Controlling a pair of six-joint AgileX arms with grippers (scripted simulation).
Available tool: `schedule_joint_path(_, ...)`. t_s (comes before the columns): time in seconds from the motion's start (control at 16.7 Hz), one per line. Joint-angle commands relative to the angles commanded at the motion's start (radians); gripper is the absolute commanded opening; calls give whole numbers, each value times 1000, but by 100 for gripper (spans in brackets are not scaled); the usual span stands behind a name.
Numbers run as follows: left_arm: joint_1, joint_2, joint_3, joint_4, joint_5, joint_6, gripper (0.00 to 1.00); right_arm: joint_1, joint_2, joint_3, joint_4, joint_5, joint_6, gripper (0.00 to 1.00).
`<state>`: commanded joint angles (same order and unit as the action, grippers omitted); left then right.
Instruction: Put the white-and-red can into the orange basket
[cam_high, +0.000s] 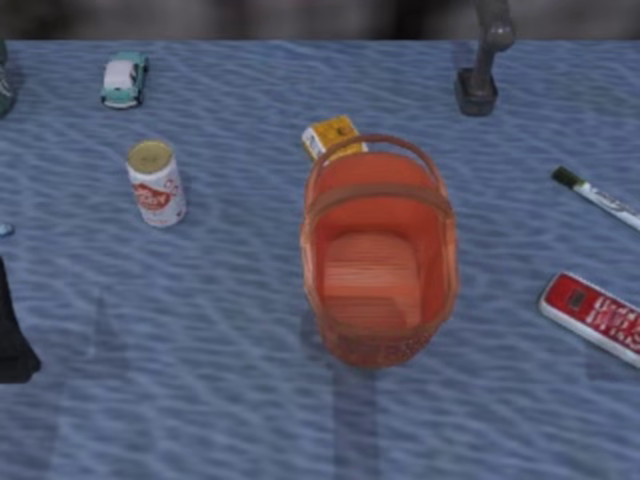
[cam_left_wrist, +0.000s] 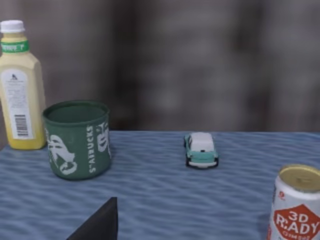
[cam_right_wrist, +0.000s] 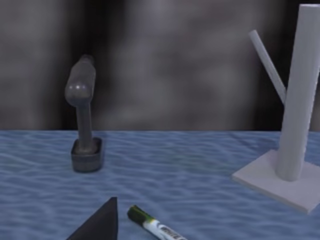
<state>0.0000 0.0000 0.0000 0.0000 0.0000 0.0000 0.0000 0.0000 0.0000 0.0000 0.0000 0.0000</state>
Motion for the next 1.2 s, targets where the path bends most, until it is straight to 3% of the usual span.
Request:
schedule_joint_path(0.24, -9, 29, 28, -23, 6, 8, 100, 0, 0, 0, 0, 0, 0, 100)
schedule_joint_path(0.48, -46, 208, 192, -155, 26, 56, 100, 0, 0, 0, 0, 0, 0, 100)
schedule_joint_path(1.2, -174, 1320, 1198, -888, 49, 345, 100, 0, 0, 0, 0, 0, 0, 100)
